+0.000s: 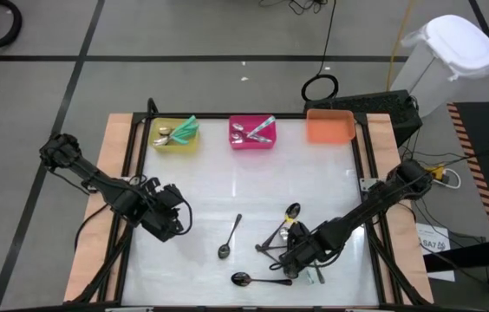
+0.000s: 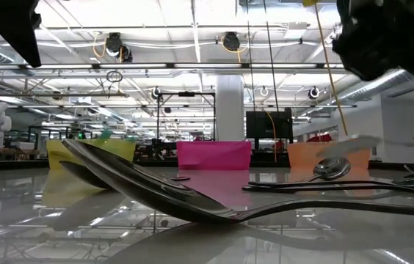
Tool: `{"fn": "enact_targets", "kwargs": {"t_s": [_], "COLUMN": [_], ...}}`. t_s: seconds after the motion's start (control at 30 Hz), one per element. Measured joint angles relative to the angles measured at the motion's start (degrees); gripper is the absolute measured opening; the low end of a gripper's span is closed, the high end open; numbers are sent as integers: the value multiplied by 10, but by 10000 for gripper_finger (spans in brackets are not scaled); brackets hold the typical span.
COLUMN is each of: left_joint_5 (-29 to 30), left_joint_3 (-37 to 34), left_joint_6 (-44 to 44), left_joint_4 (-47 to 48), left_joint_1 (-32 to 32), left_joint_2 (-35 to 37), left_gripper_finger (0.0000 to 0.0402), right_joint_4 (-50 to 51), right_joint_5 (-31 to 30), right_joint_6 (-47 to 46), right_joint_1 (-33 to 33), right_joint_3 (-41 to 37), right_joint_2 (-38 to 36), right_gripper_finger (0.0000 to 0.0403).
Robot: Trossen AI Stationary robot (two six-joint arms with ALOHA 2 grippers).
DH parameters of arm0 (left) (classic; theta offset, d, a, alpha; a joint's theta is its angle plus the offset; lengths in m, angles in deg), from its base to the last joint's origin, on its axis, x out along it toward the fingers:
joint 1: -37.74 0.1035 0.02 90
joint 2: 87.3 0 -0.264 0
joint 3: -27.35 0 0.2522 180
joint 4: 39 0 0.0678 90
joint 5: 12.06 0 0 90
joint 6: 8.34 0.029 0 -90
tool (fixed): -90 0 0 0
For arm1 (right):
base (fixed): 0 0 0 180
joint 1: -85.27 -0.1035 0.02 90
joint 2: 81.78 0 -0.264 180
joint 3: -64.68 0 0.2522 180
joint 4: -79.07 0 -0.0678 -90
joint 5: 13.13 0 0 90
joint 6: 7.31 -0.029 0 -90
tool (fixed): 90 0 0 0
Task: Sort silverware by color (type)
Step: Put the white patterned spoon into the pink bin
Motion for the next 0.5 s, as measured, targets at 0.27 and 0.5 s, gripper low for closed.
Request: {"fn": "enact_targets", "kwargs": {"t_s": [0.27,0.5], "left_joint_5": [0,0], "left_joint_3": [0,0], "left_joint_6": [49,105], "left_joint_4": [-7,-15], "left_joint_1": [16,30], "left_joint_2": [0,0], "left_gripper_finger": [115,105], "right_joint_4": [2,48], "right_joint_5": [0,-2], "right_joint_6": [18,45], "right_joint_1": [0,10], "right_joint_3": [0,1], "right_joint_2": [-66,-114], "right_gripper_finger": [22,22]}}
